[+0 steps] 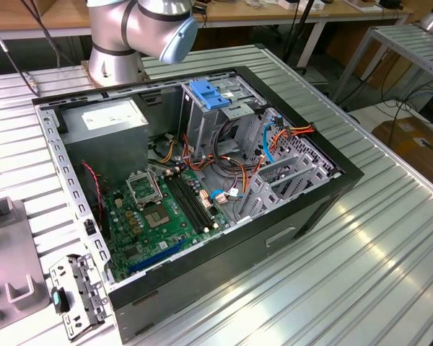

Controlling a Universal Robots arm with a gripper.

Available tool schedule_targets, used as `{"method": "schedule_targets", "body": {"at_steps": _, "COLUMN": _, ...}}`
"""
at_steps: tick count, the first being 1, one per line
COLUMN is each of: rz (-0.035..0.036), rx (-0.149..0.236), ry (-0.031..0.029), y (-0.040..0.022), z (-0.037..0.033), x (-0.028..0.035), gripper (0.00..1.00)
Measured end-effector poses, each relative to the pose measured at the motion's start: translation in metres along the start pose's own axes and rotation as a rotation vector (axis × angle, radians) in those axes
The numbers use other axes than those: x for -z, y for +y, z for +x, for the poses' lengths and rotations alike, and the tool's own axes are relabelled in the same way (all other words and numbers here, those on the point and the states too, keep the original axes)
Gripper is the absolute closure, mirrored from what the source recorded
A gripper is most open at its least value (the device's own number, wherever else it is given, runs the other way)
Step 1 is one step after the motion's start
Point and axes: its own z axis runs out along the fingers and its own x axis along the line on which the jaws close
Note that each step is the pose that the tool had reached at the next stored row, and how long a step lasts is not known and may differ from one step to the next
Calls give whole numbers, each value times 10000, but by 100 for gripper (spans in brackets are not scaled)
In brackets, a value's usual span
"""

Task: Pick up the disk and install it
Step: 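Reach for the disk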

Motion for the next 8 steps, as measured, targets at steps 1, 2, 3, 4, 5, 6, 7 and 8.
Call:
{"method": "schedule_targets", "body": {"at_steps": 1, "rz": 0, "rx": 0, "ry": 0, "y": 0, "z": 10, "x": 0, "gripper": 89}}
{"method": "schedule_targets", "body": {"at_steps": 2, "rz": 0, "rx": 1, "ry": 0, "y": 0, "z": 21, "x": 0, "gripper": 89}}
{"method": "schedule_targets", "body": {"at_steps": 3, "rz": 0, "rx": 0, "ry": 1, "y": 1, "z": 31, "x": 1, "gripper": 89}}
{"method": "schedule_targets", "body": {"at_steps": 4, "rz": 0, "rx": 0, "ry": 1, "y": 2, "z": 41, "x": 1, "gripper": 89}}
{"method": "schedule_targets", "body": {"at_steps": 5, "rz": 0, "rx": 0, "ry": 1, "y": 3, "z": 51, "x": 1, "gripper": 89}}
{"method": "schedule_targets", "body": {"at_steps": 6, "rz": 0, "rx": 0, "ry": 2, "y": 4, "z": 63, "x": 1, "gripper": 89}}
{"method": "schedule_targets", "body": {"at_steps": 7, "rz": 0, "rx": 0, "ry": 3, "y": 5, "z": 73, "x": 1, "gripper": 89}}
{"method": "schedule_targets", "body": {"at_steps": 8, "rz": 0, "rx": 0, "ry": 3, "y": 5, "z": 89, "x": 2, "gripper": 89}}
